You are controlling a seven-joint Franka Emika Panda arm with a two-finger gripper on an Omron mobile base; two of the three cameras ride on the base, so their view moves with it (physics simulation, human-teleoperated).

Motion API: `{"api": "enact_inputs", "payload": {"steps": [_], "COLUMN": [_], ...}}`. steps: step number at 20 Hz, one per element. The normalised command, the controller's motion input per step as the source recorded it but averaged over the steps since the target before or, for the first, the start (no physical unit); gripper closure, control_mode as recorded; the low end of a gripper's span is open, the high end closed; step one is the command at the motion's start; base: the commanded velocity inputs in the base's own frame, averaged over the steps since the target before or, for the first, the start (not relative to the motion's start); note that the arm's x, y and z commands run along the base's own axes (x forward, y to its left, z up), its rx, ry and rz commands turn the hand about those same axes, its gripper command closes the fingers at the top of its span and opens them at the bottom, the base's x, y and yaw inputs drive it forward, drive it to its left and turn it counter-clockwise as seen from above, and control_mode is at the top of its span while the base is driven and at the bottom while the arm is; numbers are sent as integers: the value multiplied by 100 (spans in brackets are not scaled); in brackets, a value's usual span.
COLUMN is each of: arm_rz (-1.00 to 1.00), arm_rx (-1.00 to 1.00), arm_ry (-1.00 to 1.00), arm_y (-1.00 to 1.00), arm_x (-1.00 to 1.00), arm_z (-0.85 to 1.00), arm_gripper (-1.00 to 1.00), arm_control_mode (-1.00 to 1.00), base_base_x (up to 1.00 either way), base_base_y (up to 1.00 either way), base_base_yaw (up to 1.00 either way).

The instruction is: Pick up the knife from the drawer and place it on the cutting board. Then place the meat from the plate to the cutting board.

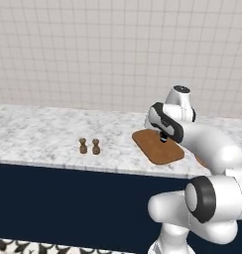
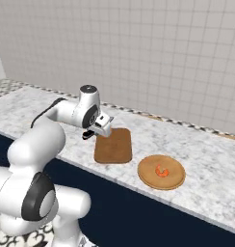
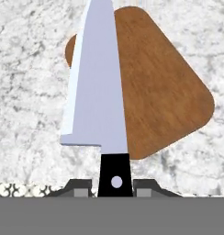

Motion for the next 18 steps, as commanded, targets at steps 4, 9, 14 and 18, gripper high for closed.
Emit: {"api": "enact_inputs", "payload": {"steps": [4, 9, 14, 18], "arm_rz": [0, 2, 17, 19], "arm_rx": [0, 0, 0, -1], "arm_ry": [0, -3, 0, 0], "arm_y": [0, -12, -3, 0], "arm_x": [0, 0, 31, 32], "arm_z": [0, -10, -47, -47], "arm_gripper": [100, 100, 100, 100], "arm_control_mode": [100, -100, -100, -100], "base_base_x": [36, 5, 0, 0], "base_base_y": [-58, -36, 0, 0], "base_base_yaw": [18, 5, 0, 0]}}
